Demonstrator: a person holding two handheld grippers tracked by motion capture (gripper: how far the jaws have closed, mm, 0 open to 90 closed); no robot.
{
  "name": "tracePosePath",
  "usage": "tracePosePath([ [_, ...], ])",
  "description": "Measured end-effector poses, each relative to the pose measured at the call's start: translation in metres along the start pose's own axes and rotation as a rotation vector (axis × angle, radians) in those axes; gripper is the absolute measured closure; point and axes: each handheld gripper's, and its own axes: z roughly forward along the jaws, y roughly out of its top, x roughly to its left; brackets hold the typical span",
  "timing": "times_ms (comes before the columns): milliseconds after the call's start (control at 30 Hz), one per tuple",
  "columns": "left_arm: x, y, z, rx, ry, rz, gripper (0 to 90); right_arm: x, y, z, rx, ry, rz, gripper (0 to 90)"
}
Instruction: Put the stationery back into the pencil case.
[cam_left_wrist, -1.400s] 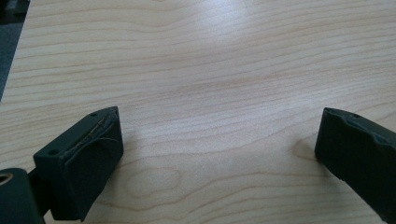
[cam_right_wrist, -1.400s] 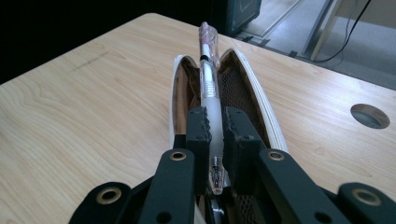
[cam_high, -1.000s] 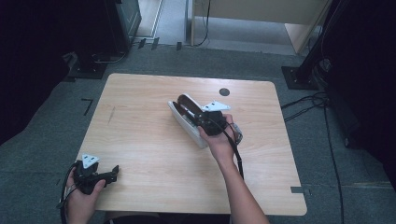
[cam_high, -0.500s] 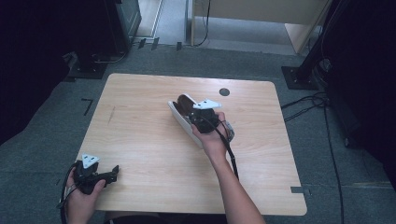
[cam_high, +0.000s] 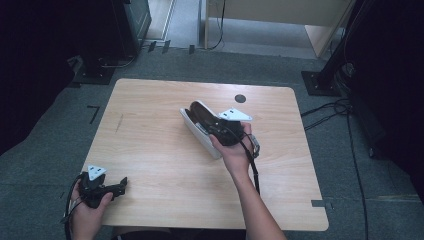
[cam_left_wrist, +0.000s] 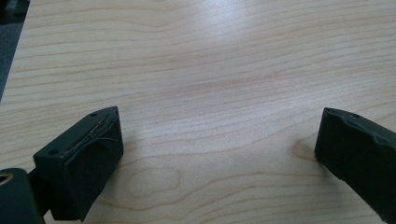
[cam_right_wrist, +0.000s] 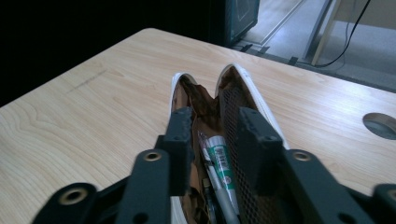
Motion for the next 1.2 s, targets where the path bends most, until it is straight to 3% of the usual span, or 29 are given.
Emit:
tracePosePath([
  [200, 0.0, 0.0, 0.0, -0.002, 0.0, -0.002, 1.2, -0.011, -0.008, -0.021, -0.026, 0.01, 0.024, 42.9],
  [333, 0.0, 0.0, 0.0, -0.002, 0.0, -0.002, 1.2, -0.018, -0.013, -0.033, -0.037, 0.017, 0.065, 22.2],
  [400, 0.0, 0.0, 0.0, -0.001, 0.0, -0.001, 1.2, -0.02, -0.018, -0.038, -0.012, 0.003, 0.055, 12.0],
  [467, 0.0, 0.0, 0.0, -0.003, 0.0, -0.003, 1.2, -0.023, -0.022, -0.043, -0.002, -0.008, 0.064, 10.9],
  [567, 0.0, 0.0, 0.0, -0.003, -0.001, -0.004, 1.2, -0.029, -0.03, -0.051, 0.012, -0.017, 0.08, 0.0],
  [1000, 0.0, 0.0, 0.0, -0.003, -0.001, -0.003, 1.2, -0.061, -0.083, -0.081, 0.039, -0.089, 0.149, 0.0],
  [1200, 0.0, 0.0, 0.0, -0.003, 0.0, -0.003, 1.2, -0.079, -0.104, -0.098, 0.06, -0.122, 0.152, 0.0],
])
